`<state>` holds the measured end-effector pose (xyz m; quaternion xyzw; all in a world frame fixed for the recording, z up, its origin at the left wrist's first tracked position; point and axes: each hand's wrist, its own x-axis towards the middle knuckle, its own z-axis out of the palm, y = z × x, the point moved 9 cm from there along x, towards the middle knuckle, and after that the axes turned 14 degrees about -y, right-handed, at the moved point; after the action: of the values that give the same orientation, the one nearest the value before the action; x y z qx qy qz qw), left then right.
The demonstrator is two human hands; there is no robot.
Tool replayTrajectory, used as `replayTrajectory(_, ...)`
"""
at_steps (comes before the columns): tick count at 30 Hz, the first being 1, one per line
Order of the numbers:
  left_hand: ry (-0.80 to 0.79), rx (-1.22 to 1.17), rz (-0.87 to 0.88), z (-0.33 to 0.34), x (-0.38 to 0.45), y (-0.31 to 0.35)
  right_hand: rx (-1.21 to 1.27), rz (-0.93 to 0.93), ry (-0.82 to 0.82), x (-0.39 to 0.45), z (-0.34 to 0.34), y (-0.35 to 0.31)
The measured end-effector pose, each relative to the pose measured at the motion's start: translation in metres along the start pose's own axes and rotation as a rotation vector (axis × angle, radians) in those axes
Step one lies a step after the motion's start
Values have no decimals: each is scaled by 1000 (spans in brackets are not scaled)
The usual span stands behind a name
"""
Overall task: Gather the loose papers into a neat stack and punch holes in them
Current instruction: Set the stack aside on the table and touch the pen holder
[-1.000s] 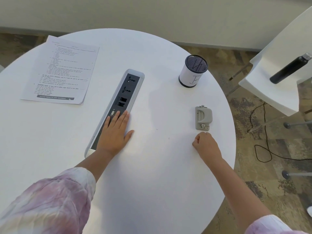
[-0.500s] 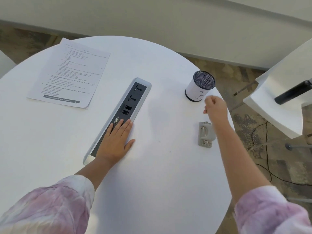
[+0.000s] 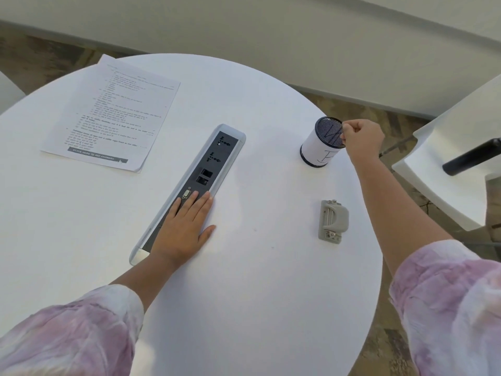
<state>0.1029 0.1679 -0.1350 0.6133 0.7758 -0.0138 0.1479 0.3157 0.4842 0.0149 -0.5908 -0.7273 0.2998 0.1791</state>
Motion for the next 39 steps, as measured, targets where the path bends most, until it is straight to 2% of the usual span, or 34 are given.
replayTrajectory(7, 7, 2, -8, 0, 0, -1, -33, -156, 109, -54, 2, -8)
replayTrajectory(10, 9, -3, -8, 0, 0, 0, 29, -179, 72, -88, 24, 1)
replayTrajectory(14, 7, -2, -13, -1, 0, 0, 57, -114, -102, -131, 67, 28)
replayTrajectory(19, 3, 1, -12, 0, 0, 0, 145, 109, -516, -179, 129, 81)
replayTrajectory(21, 3, 1, -6, 0, 0, 1, 133, 143, -569, -193, 136, 92)
replayTrajectory(31, 8, -10, -9, -1, 0, 0, 108, 120, -523, -209, 140, 85)
replayTrajectory(39, 22, -3, -7, -1, 0, 1, -23, 92, -551, -209, 144, 76)
